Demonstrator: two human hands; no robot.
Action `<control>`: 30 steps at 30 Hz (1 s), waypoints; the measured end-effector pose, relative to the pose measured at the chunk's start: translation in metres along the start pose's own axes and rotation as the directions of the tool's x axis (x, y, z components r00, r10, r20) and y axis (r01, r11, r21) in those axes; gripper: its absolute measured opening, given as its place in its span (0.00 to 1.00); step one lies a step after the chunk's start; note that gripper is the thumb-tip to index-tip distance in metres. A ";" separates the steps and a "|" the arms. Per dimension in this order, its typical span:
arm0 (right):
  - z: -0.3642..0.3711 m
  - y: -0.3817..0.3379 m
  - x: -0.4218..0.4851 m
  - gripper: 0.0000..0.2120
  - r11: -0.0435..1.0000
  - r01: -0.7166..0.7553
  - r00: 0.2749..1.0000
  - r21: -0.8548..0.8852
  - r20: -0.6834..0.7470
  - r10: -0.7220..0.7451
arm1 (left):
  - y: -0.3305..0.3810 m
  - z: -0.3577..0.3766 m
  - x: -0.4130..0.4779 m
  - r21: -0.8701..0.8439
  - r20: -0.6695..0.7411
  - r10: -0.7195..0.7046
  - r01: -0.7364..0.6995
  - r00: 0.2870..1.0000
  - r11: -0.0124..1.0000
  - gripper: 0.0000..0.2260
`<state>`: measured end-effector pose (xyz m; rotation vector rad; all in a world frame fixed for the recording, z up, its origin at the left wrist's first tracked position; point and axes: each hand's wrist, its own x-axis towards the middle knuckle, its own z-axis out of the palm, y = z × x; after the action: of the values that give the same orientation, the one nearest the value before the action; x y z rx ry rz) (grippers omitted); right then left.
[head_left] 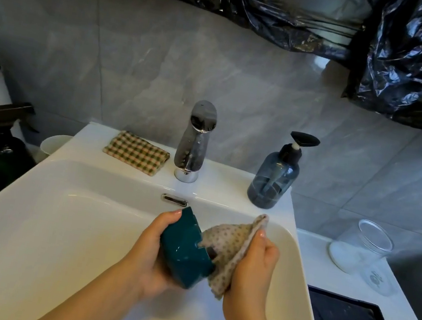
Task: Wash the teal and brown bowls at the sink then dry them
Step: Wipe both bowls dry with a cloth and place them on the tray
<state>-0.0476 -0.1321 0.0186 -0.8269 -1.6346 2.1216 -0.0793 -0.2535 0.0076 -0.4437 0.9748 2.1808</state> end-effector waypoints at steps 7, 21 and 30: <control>0.020 0.023 -0.027 0.11 0.758 0.436 0.881 -0.484 0.402 -0.250 | 0.000 0.006 -0.003 -0.033 -0.094 0.146 -0.149 0.985 0.988 0.16; -0.006 -0.005 -0.004 0.11 0.977 0.197 0.980 -0.081 -0.018 -0.199 | 0.007 -0.007 0.003 0.031 0.137 0.058 -0.063 0.989 0.998 0.22; 0.005 0.006 -0.031 0.33 0.592 0.532 0.786 -0.605 0.614 -0.079 | 0.015 -0.013 0.000 0.012 0.029 0.003 -0.003 1.000 1.000 0.24</control>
<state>-0.0258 -0.1555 0.0216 -0.0288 -2.8145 1.3975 -0.0892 -0.2707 0.0065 -0.4039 0.9732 2.1769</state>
